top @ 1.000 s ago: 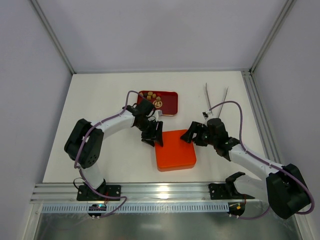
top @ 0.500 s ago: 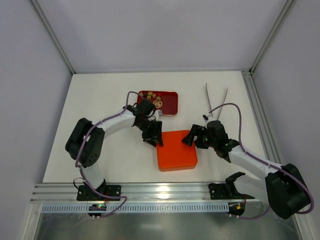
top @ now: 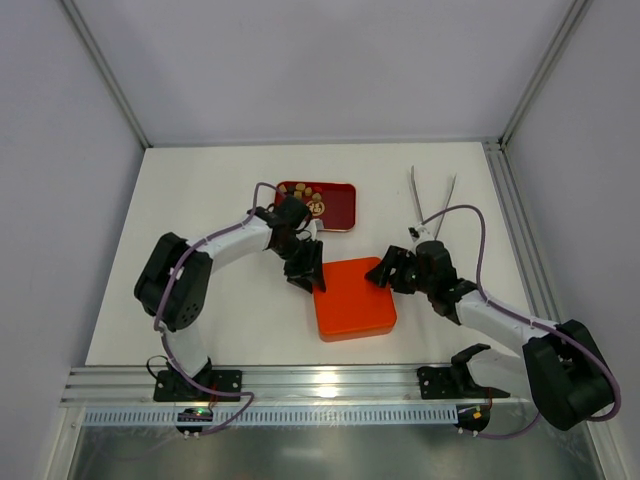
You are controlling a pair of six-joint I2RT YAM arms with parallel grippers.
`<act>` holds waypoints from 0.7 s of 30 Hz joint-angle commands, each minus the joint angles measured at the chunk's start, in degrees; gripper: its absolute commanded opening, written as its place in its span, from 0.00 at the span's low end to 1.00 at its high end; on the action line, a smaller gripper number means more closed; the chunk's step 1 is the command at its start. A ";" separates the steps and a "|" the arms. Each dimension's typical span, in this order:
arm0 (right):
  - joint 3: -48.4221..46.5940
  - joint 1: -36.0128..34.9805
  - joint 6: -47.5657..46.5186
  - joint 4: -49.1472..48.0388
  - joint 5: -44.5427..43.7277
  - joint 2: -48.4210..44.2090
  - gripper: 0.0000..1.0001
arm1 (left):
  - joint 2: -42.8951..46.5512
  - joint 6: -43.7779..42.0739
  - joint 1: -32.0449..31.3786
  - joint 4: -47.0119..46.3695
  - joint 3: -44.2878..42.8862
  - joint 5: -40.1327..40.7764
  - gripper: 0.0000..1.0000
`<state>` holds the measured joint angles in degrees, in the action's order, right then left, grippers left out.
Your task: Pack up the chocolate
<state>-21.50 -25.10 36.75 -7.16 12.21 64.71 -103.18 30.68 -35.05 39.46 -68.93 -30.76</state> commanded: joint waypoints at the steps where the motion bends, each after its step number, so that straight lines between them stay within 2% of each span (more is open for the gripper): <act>1: 2.16 -0.48 0.69 -2.33 5.72 2.96 0.54 | -3.96 -0.79 -0.99 -4.92 -0.42 5.01 0.36; 6: 3.30 1.45 0.95 -4.79 8.00 4.02 0.46 | -4.75 -0.53 -0.99 -4.92 -1.12 5.36 0.34; 7: 3.48 1.72 0.87 -5.06 8.36 4.02 0.41 | -4.75 -0.44 -0.99 -4.92 -1.21 5.45 0.34; 12: 3.04 3.74 0.43 -5.76 10.47 4.46 0.36 | -5.45 -0.09 -0.81 -4.75 -2.26 5.71 0.33; 15: 1.11 4.10 -0.45 -3.48 10.56 4.03 0.47 | -5.89 -0.09 -0.46 -4.31 -3.41 5.72 0.34; 16: 0.58 4.10 -0.71 -2.78 10.21 3.76 0.54 | -5.90 -0.09 -0.37 -4.05 -4.10 5.63 0.36; 19: -1.00 4.45 -1.77 0.12 9.59 2.27 0.68 | -5.72 -0.53 0.33 -3.43 -4.90 5.80 0.42; 21: -2.05 5.32 -2.30 2.14 9.85 1.48 0.73 | -5.55 -0.97 0.68 -3.08 -5.78 5.71 0.46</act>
<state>-21.45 -19.73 36.10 -10.35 18.00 67.42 -106.32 31.03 -34.68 41.80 -73.12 -31.11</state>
